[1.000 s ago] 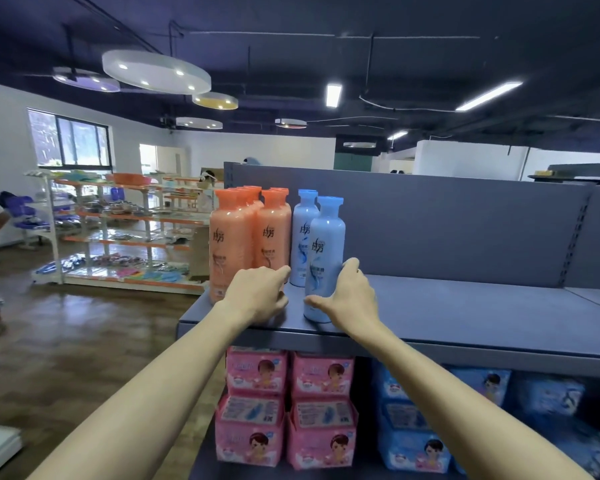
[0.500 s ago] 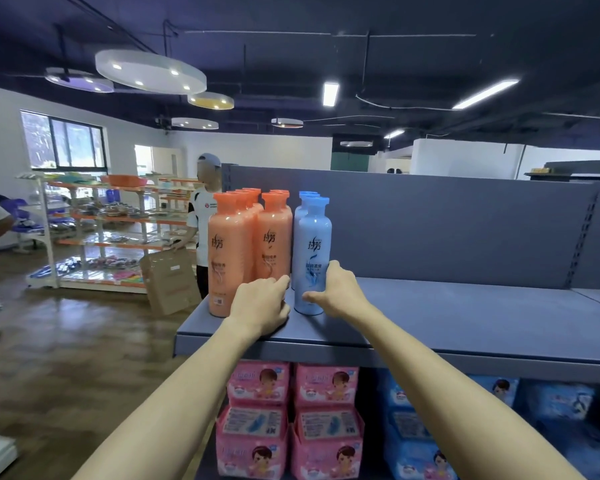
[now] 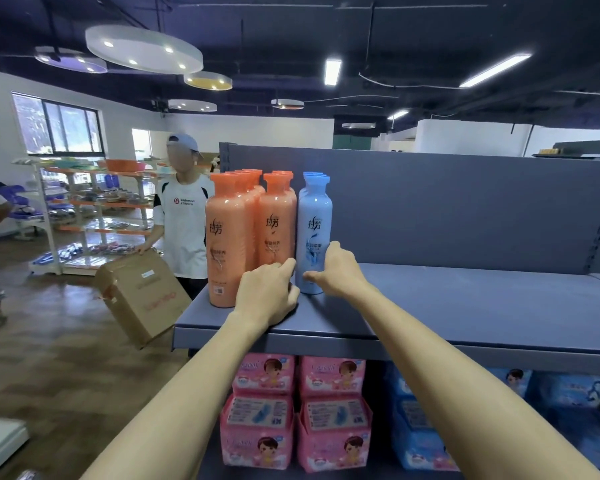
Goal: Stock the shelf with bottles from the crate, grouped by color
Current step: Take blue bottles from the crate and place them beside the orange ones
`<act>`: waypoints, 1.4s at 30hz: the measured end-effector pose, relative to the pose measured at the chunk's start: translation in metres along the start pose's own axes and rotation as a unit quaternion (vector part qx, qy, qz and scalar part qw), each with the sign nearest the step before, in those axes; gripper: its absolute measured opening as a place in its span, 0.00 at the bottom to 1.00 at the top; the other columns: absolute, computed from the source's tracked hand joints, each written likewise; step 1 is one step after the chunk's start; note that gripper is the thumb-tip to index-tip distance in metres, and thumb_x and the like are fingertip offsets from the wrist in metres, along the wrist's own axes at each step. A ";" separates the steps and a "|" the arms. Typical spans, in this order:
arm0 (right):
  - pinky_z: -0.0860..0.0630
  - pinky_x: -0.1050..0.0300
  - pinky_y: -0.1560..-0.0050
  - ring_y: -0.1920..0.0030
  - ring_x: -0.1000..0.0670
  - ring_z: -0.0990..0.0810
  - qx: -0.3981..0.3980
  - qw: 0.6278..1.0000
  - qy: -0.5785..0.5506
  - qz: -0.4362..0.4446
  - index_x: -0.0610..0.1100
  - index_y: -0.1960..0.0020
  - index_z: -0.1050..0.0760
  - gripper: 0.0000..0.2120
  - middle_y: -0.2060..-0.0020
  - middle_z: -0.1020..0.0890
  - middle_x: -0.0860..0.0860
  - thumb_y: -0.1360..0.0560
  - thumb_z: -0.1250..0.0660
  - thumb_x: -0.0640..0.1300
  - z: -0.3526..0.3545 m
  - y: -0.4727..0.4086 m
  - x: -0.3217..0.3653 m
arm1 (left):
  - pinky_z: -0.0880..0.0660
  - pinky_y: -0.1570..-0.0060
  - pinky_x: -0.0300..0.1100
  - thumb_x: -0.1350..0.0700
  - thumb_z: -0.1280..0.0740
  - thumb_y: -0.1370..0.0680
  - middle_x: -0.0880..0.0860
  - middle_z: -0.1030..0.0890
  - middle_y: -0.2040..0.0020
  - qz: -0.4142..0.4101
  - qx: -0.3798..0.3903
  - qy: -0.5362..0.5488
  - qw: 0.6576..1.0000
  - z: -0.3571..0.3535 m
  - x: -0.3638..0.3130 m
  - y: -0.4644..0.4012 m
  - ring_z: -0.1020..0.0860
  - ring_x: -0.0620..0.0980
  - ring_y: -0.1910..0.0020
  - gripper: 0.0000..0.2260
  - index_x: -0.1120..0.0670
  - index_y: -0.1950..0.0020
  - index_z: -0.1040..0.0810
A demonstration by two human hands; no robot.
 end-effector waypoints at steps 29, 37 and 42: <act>0.30 0.52 0.53 0.42 0.37 0.25 0.016 0.999 0.051 -0.002 0.36 0.39 0.37 0.23 0.40 0.27 0.39 0.23 0.31 0.49 -0.005 0.010 0.003 | 0.35 0.68 0.44 0.50 0.39 0.25 0.52 0.22 0.60 -0.018 0.011 -0.018 1.000 0.003 -0.005 0.000 0.22 0.56 0.59 0.07 0.52 0.53 0.31; 0.30 0.53 0.56 0.46 0.40 0.23 0.021 0.991 0.128 0.030 0.37 0.37 0.34 0.25 0.42 0.26 0.40 0.23 0.32 0.53 0.025 0.037 0.024 | 0.37 0.66 0.44 0.50 0.41 0.22 0.52 0.20 0.52 -0.086 0.031 -0.103 0.990 0.031 -0.029 0.013 0.22 0.56 0.52 0.11 0.52 0.43 0.30; 0.29 0.53 0.57 0.52 0.42 0.24 0.032 0.989 0.139 0.045 0.38 0.39 0.33 0.20 0.44 0.25 0.41 0.21 0.34 0.50 0.030 0.054 0.029 | 0.36 0.67 0.44 0.51 0.41 0.23 0.52 0.21 0.55 -0.078 0.033 -0.095 0.992 0.056 -0.031 0.017 0.21 0.56 0.55 0.09 0.53 0.47 0.30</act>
Point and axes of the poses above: each hand's wrist, its own y-axis away from the middle knuckle, its own z-axis out of the back of the hand, x = y × z, the point moved 9 cm from there along -y, towards the middle knuckle
